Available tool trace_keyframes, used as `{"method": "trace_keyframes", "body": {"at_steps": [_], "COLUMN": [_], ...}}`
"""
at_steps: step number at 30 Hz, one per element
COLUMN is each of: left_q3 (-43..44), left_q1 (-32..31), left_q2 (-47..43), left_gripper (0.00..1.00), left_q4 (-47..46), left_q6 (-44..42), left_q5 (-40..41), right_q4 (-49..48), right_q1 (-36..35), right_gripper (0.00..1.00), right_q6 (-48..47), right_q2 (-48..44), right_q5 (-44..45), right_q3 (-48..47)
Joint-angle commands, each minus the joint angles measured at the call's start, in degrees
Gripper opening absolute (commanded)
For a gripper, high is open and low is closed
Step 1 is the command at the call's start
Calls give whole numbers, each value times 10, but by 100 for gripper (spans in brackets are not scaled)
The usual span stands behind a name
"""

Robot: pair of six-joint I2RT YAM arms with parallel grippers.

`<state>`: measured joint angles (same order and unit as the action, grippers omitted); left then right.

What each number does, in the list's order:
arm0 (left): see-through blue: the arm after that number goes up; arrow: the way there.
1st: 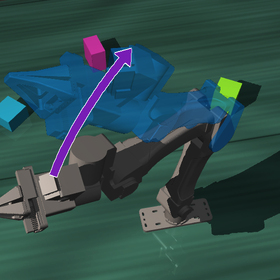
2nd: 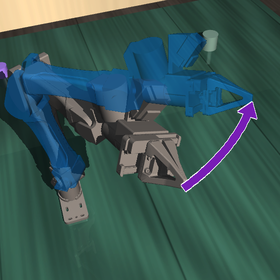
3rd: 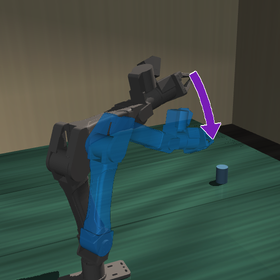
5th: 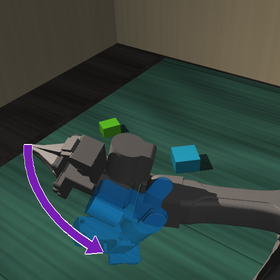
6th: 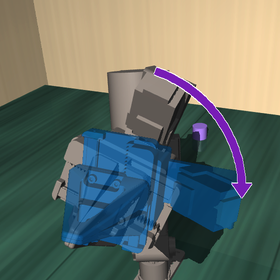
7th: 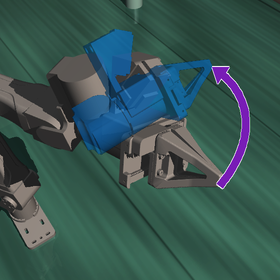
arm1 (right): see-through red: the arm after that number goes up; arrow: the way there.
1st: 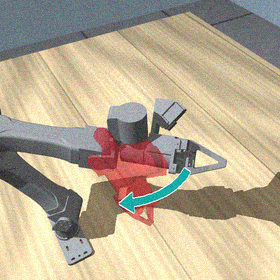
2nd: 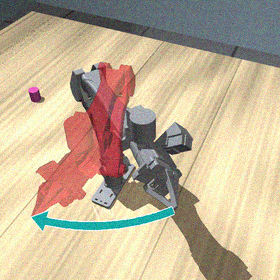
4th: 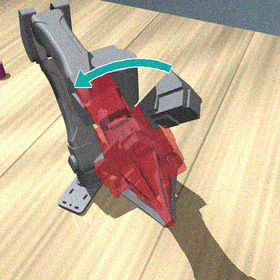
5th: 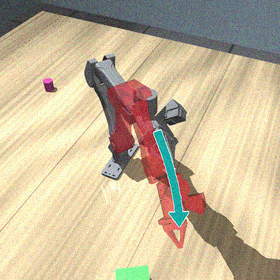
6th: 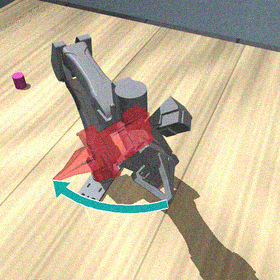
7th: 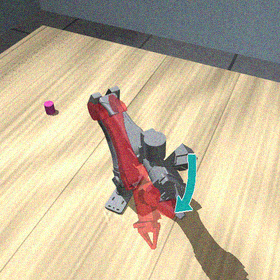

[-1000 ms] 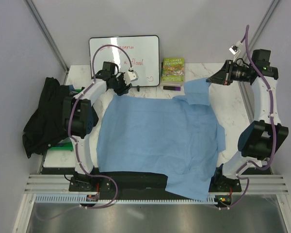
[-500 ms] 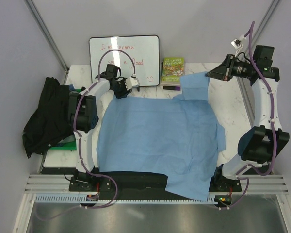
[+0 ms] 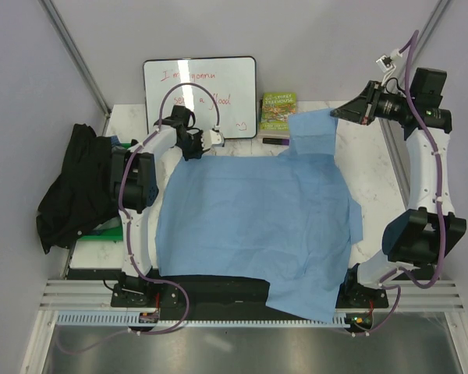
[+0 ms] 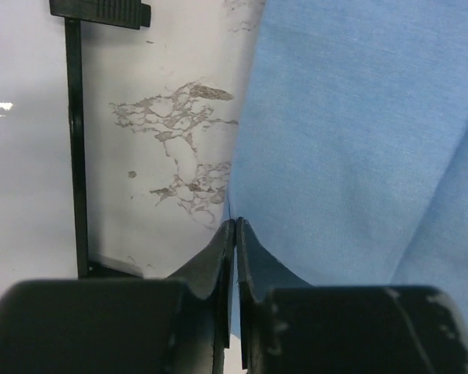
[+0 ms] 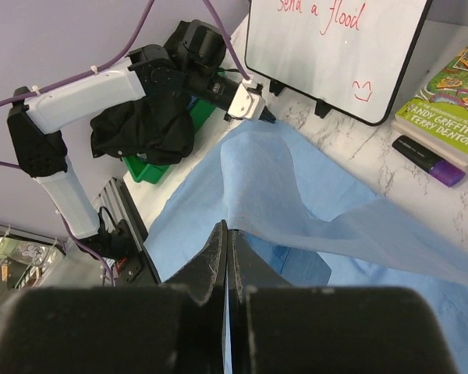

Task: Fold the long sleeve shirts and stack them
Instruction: Fold the shirt

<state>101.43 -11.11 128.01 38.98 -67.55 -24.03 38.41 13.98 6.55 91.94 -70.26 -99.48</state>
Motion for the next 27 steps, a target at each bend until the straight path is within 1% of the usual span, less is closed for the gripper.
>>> {"method": "trace_keyframes", "body": {"at_steps": [1,2,9,12,13,15,20,22,23,27], "left_q3": [29,29,10,-31,-59,-87,-203,-252,-267,-317], "left_q1": [0,0,0,0,0,0,0,0,0,0], "left_q2": [4,-1,-87,-150,-182,-214,-309,-335,-354,-383], "left_gripper": [6,2,2,2,2,2,2,2,2,2], "left_q4": [37,38,37,38,38,38,43,43,43,42], "left_q6": [-39,-36,-8,-14,-15,-26,-59,-71,-76,-71], "left_q5": [-15,-18,-26,-32,-34,-31,-13,-14,-15,-18], "right_q4": [-55,-56,-55,-55,-55,-55,-55,-55,-55,-54], "right_q1": [-1,-1,-1,0,0,0,8,13,19,36], "right_gripper": [0,0,0,0,0,0,0,0,0,0], "right_q6": [42,44,44,42,41,41,52,61,65,96], "right_q2": [-35,-38,-81,-105,-113,-134,-184,-209,-228,-274], "right_q5": [-37,-41,-58,-59,-63,-65,-79,-88,-97,-134], "right_q3": [4,5,18,30,33,51,104,118,135,183]}}
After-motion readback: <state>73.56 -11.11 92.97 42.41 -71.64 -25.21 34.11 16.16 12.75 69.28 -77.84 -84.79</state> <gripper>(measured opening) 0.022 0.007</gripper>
